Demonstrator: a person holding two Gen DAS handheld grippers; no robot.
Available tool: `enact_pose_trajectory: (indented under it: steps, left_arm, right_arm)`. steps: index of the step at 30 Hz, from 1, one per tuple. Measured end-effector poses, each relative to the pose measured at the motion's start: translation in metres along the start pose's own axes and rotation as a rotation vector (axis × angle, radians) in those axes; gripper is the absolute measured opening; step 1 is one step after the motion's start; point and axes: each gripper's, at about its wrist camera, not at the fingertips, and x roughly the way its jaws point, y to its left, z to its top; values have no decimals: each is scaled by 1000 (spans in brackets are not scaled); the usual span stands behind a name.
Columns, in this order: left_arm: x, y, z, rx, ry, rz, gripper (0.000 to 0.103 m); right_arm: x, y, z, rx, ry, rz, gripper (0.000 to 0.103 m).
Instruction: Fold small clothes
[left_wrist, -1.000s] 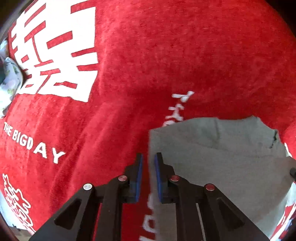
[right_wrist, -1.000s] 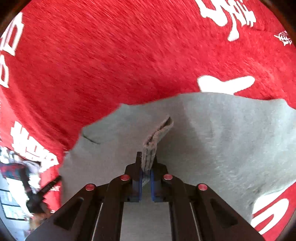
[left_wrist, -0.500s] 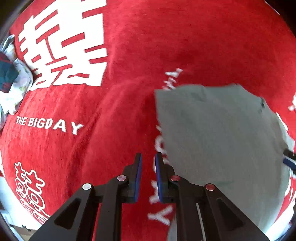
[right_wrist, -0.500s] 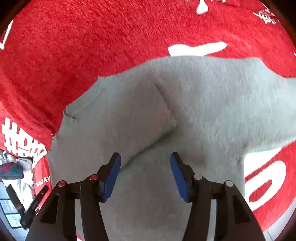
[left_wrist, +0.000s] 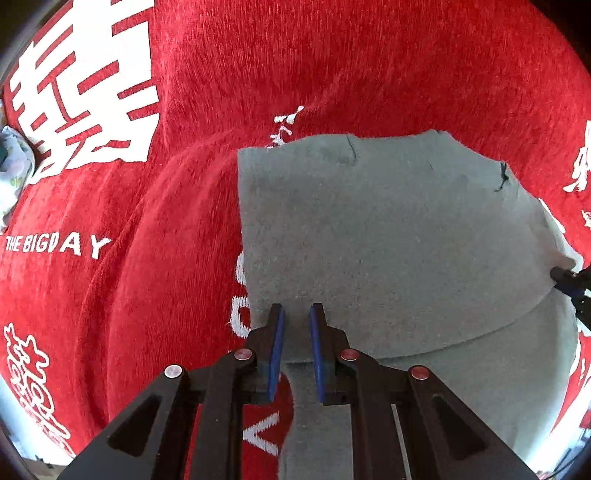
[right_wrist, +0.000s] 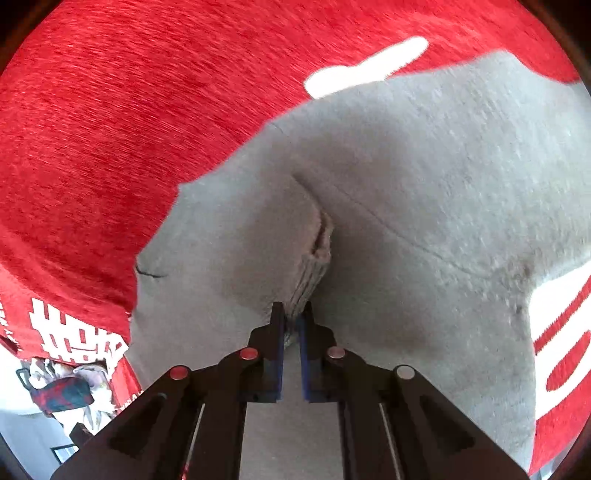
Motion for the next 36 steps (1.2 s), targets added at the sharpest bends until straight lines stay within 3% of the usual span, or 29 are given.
enact_pose_trajectory:
  steps: [4,9,10,11,13,17,18,19,20,21,24,30,33,35,36]
  left_arm:
    - [-6,0,-1,13,11,13,16]
    - [-20,-5,-7,10,9,35,16]
    - [-22,-6,-9,8,11,36,16]
    - [-24,-8,-11,3,20,39,16]
    - [-27,-10,-15,-9,39,35,16]
    - [-37,-15,-26,-28,38,33,17]
    - [-38,-15,-28,-32,37,29,40]
    - [-40,-16,-31,-39,37,31,93]
    - [-43,-16,-34,-52,29,46,102]
    - [-49,-17,-36,-55,-2,50,102]
    - [-54,-18,-40,-41,5,44,102]
    - [-64,-17,-47,-57,12,87,102]
    - [-61,-13,-50,-80,29,116,102]
    - [-59,-9,-50,-101,39,106,102]
    - [-59,-9,-51,-103,45,105,102]
  right_arm:
    - [-10,-9,-5,59,-11,-20,9]
    - [-25,-2,-15,-20,6,-114,13]
    - [-28,-1,-19,-40,17,-121,19]
    - [-32,0,-25,-61,26,-130,35]
    - [-40,3,-37,-99,34,-142,55]
    - [-50,7,-56,-176,64,-156,55]
    - [-50,9,-60,-188,74,-158,55]
    - [-49,12,-65,-205,88,-159,56]
    - [-48,15,-69,-216,97,-160,58]
    - [-45,18,-71,-224,103,-160,58]
    - [-38,26,-79,-244,129,-154,58]
    - [-28,46,-90,-277,162,-117,72]
    - [-29,58,-95,-304,151,-87,73]
    - [-31,61,-96,-307,139,-60,86]
    - [-32,61,-96,-301,132,-43,86]
